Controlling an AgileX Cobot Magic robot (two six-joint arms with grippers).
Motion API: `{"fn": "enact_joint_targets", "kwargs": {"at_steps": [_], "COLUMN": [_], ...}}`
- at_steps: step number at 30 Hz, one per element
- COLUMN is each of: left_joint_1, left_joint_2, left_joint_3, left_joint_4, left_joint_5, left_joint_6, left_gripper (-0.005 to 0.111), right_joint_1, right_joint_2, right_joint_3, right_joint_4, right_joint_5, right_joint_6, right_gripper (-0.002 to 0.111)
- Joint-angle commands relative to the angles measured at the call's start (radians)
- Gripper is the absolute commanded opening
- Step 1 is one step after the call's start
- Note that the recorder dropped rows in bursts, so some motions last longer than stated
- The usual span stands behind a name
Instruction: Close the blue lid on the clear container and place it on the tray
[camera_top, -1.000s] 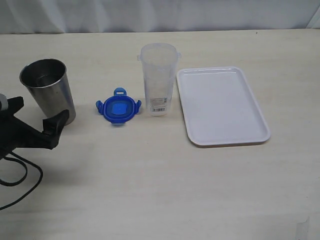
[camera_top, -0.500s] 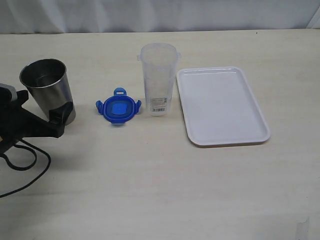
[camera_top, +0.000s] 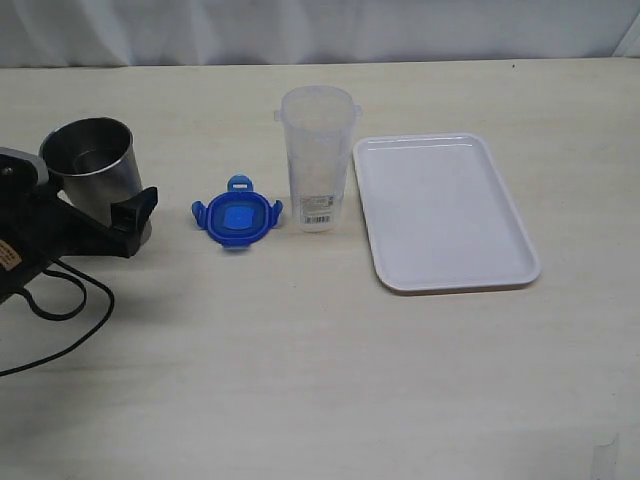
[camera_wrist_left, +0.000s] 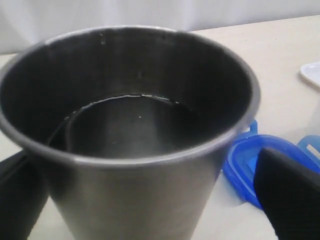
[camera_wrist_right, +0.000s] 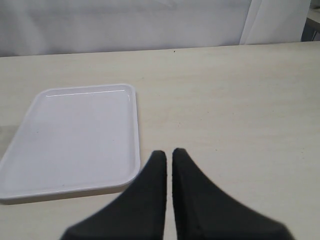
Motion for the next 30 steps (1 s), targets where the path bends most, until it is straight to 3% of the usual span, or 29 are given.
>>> {"fn": "enact_joint_targets", "kwargs": {"at_steps": [1, 30], "left_joint_1": [-0.003, -0.003], "left_joint_2": [0.025, 0.025], "left_joint_3": [-0.012, -0.064], "left_joint_4": [0.010, 0.009], "left_joint_5": [-0.010, -0.010], "left_joint_6": [-0.019, -0.019], "left_gripper": [0.102, 0.102], "right_joint_1": [-0.003, -0.003], "right_joint_2": [-0.005, -0.005], "right_joint_3": [0.001, 0.001], "right_joint_4": [0.002, 0.002], "right_joint_5": [-0.010, -0.010], "right_joint_6": [-0.006, -0.006], "right_gripper": [0.004, 0.004]}}
